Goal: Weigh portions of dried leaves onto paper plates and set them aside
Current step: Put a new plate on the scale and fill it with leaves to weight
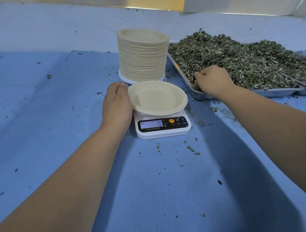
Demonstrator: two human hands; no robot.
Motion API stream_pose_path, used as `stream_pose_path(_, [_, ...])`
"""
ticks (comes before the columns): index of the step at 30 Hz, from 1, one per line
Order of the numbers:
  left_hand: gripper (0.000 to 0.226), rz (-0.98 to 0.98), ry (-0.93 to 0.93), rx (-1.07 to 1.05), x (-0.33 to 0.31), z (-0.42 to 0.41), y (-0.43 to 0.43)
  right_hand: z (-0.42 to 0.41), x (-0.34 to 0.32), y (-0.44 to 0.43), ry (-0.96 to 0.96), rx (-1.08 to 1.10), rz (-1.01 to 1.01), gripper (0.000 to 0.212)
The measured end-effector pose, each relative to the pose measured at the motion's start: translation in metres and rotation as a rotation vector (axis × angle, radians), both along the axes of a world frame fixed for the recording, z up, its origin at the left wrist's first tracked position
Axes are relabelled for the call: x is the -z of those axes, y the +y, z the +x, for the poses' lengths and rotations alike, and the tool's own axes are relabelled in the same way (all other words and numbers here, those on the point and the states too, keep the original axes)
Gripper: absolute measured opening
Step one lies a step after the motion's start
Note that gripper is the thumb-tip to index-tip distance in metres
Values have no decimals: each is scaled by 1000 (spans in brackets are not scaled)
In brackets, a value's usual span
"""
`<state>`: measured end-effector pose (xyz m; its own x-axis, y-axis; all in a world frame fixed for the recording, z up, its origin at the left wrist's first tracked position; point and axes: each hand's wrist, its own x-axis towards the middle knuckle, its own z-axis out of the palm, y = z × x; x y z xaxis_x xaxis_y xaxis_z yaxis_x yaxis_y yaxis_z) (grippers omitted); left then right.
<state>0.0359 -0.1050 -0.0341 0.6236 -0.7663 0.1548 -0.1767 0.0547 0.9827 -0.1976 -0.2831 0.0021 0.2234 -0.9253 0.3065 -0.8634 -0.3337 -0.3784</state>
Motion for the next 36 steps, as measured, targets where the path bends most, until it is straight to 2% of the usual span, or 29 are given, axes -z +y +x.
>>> stream_pose_path(8, [25, 24, -18, -3, -1, -2, -1, 22, -42, 15, -238, -99, -45, 52])
stream_pose_path(13, [22, 29, 19, -24, -2, -1, 0, 65, -60, 50, -362, -298, -59, 53])
stream_pose_path(16, [21, 33, 29, -29, -3, -1, 0, 86, -52, 75, -270, -431, -73, 47])
stream_pose_path(19, [21, 33, 33, -34, -3, -2, 1, 97, -35, 91, 21, -544, 12, 35])
stream_pose_path(21, [21, 33, 26, -31, -3, -3, 1, 97, -28, 93, 123, -590, 64, 35])
stream_pose_path(26, [20, 37, 2, -36, -3, -4, -1, 88, -44, 88, 2, -548, 86, 45])
stream_pose_path(30, [19, 37, -5, -38, -4, -5, -1, 77, -44, 90, -42, -559, 95, 25])
stream_pose_path(36, [30, 9, -71, 23, -4, -5, 1, 61, -26, 89, -140, -577, 93, 17])
